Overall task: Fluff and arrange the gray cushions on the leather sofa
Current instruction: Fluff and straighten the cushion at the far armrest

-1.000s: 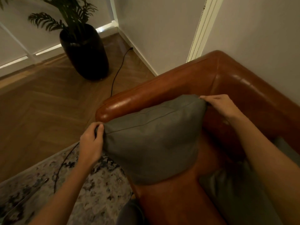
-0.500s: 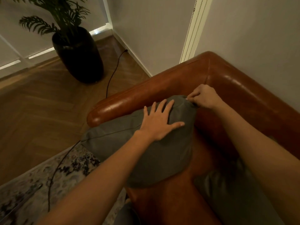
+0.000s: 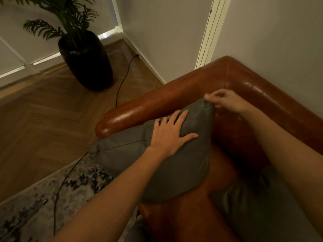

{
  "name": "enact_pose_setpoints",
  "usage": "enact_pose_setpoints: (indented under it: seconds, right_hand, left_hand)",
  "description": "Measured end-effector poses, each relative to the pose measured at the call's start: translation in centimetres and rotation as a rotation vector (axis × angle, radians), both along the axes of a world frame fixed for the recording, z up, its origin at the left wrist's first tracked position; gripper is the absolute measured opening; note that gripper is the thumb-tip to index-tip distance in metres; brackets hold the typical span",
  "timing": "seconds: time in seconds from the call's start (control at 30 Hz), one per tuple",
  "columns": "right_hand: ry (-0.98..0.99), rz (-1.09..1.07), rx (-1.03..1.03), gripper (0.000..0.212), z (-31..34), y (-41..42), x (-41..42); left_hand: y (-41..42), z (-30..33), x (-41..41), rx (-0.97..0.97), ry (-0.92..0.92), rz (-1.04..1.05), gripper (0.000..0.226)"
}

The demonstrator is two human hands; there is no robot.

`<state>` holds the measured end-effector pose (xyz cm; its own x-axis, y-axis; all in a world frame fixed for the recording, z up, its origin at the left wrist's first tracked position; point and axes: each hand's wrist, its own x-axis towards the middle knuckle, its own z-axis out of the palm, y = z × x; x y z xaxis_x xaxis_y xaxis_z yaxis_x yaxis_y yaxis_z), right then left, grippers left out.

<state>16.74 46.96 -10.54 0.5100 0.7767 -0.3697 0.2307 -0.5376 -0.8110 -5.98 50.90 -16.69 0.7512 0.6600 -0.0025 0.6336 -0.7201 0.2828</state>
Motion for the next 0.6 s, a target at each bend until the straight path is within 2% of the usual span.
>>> enact_pose_setpoints:
  seconds: [0.07, 0.13, 0.23, 0.33, 0.4, 0.5, 0.6]
  right_hand:
    - [-0.142, 0.096, 0.029, 0.028, -1.1, -0.9, -0.1]
    - [-0.274, 0.037, 0.161, 0.023, -2.2, -1.1, -0.6]
    - [-0.404, -0.034, 0.229, 0.020, -3.2, -0.8, -1.6]
    - [-0.364, -0.133, 0.332, 0.018, -3.4, -1.4, -2.6]
    - [-0.349, -0.121, 0.371, 0.018, -3.5, -2.3, -2.9]
    - [-0.337, -0.094, 0.326, 0.021, -3.5, -3.2, -2.9]
    - [-0.407, -0.092, 0.270, 0.019, -3.5, -3.0, -2.8]
  left_hand:
    - [-0.3, -0.1, 0.0, 0.012, -0.005, -0.001, 0.084]
    - [-0.3, -0.3, 0.1, 0.011, -0.015, 0.001, 0.084]
    - [0.1, -0.3, 0.2, 0.001, -0.019, 0.014, 0.084]
    - [0.5, -0.4, 0.3, 0.002, -0.014, 0.012, 0.083]
    - [0.5, -0.7, 0.3, 0.011, -0.025, 0.018, 0.082]
    - [0.2, -0.8, 0.4, 0.019, -0.022, 0.017, 0.082]
    - [-0.1, -0.9, 0.6, 0.019, -0.012, 0.020, 0.082]
